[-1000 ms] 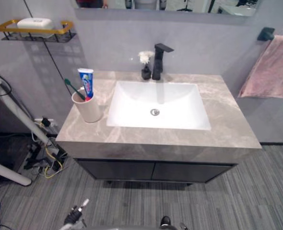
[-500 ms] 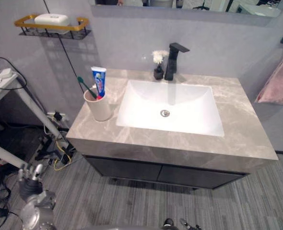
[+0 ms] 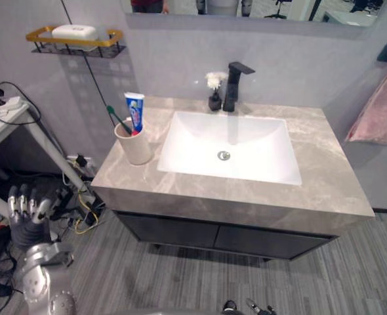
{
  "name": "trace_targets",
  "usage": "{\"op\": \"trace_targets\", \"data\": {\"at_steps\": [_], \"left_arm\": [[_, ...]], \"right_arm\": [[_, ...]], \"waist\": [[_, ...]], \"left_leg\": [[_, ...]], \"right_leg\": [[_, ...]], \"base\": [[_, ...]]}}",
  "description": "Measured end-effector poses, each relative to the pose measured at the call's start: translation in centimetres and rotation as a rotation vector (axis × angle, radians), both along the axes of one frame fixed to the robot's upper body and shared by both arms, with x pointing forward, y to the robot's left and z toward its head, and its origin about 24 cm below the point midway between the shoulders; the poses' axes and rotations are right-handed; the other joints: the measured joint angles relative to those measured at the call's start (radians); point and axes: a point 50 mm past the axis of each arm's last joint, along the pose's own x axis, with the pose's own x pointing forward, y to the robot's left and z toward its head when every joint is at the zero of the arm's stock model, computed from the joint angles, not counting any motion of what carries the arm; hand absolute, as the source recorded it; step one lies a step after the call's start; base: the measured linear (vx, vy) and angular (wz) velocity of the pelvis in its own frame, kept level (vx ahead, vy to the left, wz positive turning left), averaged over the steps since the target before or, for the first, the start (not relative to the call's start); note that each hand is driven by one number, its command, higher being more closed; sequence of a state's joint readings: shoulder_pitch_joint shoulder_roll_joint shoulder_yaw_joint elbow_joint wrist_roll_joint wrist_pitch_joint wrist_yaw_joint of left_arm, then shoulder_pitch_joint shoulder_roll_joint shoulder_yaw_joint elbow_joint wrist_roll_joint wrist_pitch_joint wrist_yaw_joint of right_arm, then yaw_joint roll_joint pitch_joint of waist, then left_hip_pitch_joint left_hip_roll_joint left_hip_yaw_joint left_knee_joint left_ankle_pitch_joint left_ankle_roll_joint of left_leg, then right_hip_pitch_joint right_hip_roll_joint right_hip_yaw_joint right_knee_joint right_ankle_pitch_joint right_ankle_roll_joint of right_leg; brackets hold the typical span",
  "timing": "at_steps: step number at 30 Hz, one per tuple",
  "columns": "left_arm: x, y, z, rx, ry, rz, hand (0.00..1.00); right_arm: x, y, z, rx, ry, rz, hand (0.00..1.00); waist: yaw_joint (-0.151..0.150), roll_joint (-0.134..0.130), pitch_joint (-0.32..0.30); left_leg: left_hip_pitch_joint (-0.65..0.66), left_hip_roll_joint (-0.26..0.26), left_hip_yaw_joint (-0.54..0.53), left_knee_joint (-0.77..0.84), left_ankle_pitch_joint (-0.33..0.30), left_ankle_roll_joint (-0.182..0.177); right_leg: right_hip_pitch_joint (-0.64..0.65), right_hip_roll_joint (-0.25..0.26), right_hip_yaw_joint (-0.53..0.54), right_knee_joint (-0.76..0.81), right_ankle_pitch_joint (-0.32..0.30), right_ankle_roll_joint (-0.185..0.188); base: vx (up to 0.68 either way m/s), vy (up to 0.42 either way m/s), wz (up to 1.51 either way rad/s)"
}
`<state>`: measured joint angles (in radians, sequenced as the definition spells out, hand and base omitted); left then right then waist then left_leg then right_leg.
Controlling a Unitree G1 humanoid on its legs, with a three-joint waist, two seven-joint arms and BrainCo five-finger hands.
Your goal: Organize washtable
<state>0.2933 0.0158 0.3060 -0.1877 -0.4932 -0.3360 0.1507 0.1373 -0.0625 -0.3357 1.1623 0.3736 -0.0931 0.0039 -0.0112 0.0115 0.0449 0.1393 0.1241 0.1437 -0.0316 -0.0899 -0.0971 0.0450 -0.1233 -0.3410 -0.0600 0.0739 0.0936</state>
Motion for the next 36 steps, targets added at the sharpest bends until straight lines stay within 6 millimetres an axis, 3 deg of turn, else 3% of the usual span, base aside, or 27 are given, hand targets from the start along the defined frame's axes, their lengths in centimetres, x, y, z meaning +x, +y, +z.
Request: {"op": "trace_targets", "data": {"at_steps": [10,18,30,36], "left_arm": [[1.4,-1.7,0.7,0.076,-0.015,-0.171,1.0],[2.1,-2.0,1.4,0.124,-0.031,-0.196,1.0],[4.2,-0.5,4.6,0.289,-0.102,-0.168,1.0],[5.0,0.3,4.1,0.33,-0.045,-0.152,1.0]], "right_arm": [[0.4,-0.1,0.0,0.002,0.001,-0.003,0.0],[0.2,-0.5,0.0,-0.007,0.007,-0.001,0.0],[0.2,-1.1,0.1,-0.015,0.001,-0.022,0.0],[0.1,-1.2,0.2,-0.008,-0.006,-0.023,0.0]], "waist": [[-0.004,0.005,-0.003],[-0.014,0.015,-0.002],[-0.03,0.019,-0.002],[-0.031,0.02,-0.002]], "left_leg": [[0.004,-0.002,0.02,-0.003,-0.001,0.0],[-0.004,0.003,0.04,0.002,-0.001,0.0],[-0.007,0.002,0.073,-0.005,-0.005,-0.001],[-0.011,0.001,0.083,-0.004,-0.009,-0.001]], "right_leg": [[-0.001,0.004,0.018,-0.019,0.014,-0.006],[-0.016,0.014,0.046,-0.033,0.029,-0.013],[-0.039,0.018,0.075,-0.034,0.033,-0.014],[-0.055,0.019,0.094,-0.034,0.036,-0.016]], "base": [[0.0,0.01,-0.05],[-0.03,-0.004,-0.1],[0.01,0.002,-0.07],[0.0,-0.005,-0.08]]}}
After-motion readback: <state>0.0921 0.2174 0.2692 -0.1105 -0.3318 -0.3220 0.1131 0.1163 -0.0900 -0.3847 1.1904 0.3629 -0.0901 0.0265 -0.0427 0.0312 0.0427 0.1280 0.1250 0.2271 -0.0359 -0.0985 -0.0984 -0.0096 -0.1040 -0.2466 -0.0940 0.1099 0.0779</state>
